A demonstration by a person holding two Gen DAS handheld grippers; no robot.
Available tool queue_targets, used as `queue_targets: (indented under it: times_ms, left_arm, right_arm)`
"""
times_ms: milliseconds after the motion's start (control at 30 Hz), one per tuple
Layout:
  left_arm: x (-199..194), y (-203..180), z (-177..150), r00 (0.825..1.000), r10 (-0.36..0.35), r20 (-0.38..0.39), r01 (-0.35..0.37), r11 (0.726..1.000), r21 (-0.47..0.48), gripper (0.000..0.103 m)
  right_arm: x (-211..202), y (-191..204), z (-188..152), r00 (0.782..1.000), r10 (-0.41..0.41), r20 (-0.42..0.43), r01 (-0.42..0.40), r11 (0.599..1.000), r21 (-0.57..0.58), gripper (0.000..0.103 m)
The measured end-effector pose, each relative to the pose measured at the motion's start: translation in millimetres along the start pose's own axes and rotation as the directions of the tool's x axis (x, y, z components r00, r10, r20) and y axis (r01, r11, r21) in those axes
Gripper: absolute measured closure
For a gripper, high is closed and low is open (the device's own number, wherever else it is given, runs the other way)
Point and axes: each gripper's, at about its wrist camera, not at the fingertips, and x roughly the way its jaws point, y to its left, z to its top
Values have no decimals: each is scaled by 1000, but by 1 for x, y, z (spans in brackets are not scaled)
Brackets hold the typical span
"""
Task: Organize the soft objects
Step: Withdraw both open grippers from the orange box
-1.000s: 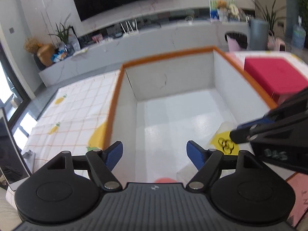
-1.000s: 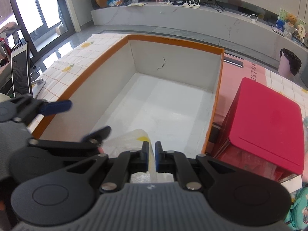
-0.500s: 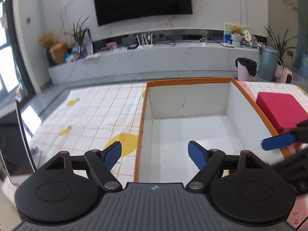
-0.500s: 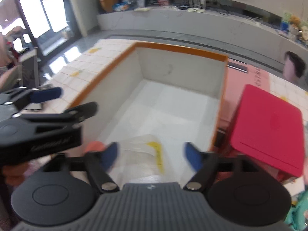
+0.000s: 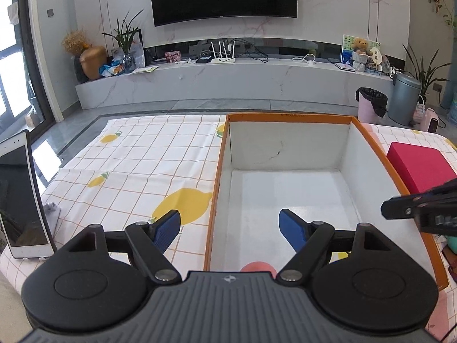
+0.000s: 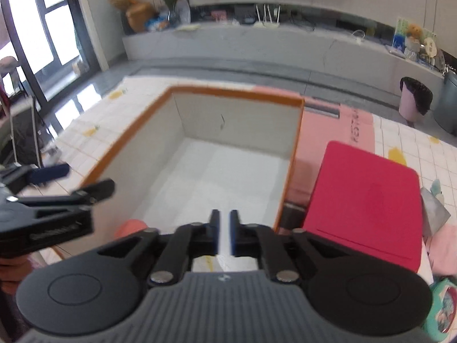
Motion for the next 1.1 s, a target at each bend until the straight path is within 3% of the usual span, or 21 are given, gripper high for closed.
queue_targets:
  times_ms: [200, 267, 333, 400, 467, 633, 767, 833, 900, 967, 1100]
  left_arm:
    - [1, 1, 0, 1000, 7, -4, -7, 1000, -3, 11]
    - [3, 1, 0, 1000, 8, -9, -8, 1000, -2, 11]
    - [3, 1, 0, 1000, 6, -10, -6, 1000, -1, 11]
    - [2, 2, 0, 1000, 2, -10, -2, 1000, -4, 11]
    - [2, 3, 0, 1000, 2, -14, -2, 1000, -10, 11]
    - [5, 4, 0, 1000, 8, -29, -9, 1000, -14, 11]
    - [4, 4, 0, 1000, 8, -30, -8, 1000, -15, 11]
    - [4, 4, 0, 999, 8, -31, -8, 1000, -16, 11]
    - [5, 4, 0, 999, 9, -37, -9, 1000, -16, 11]
    - [6, 3, -1, 999, 10, -45, -11, 1000, -16, 11]
    - [6, 5, -1, 999, 4, -50, -4, 1000, -17, 11]
  right_arm:
    - [23, 11, 9, 997, -77, -12, 76, 995, -57, 103]
    - [33, 13, 6, 995, -82, -51, 77, 993, -90, 103]
    - [35, 13, 1, 992, -30, -125, 17, 994, -108, 103]
    - [25, 7, 1, 982, 87, -165, -100, 993, -69, 103]
    - [12, -3, 5, 973, 179, -144, -179, 984, 8, 103]
    - [1, -8, 7, 984, 140, -111, -140, 990, 6, 103]
    - [5, -11, 2, 951, 270, -148, -262, 962, 72, 103]
    - [4, -2, 1, 930, 327, -168, -324, 945, 46, 103]
    - [5, 9, -1, 924, 331, -193, -337, 942, 0, 103]
    - [9, 13, -2, 933, 299, -203, -308, 951, -16, 103]
    - [16, 19, -6, 918, 306, -252, -324, 946, -31, 103]
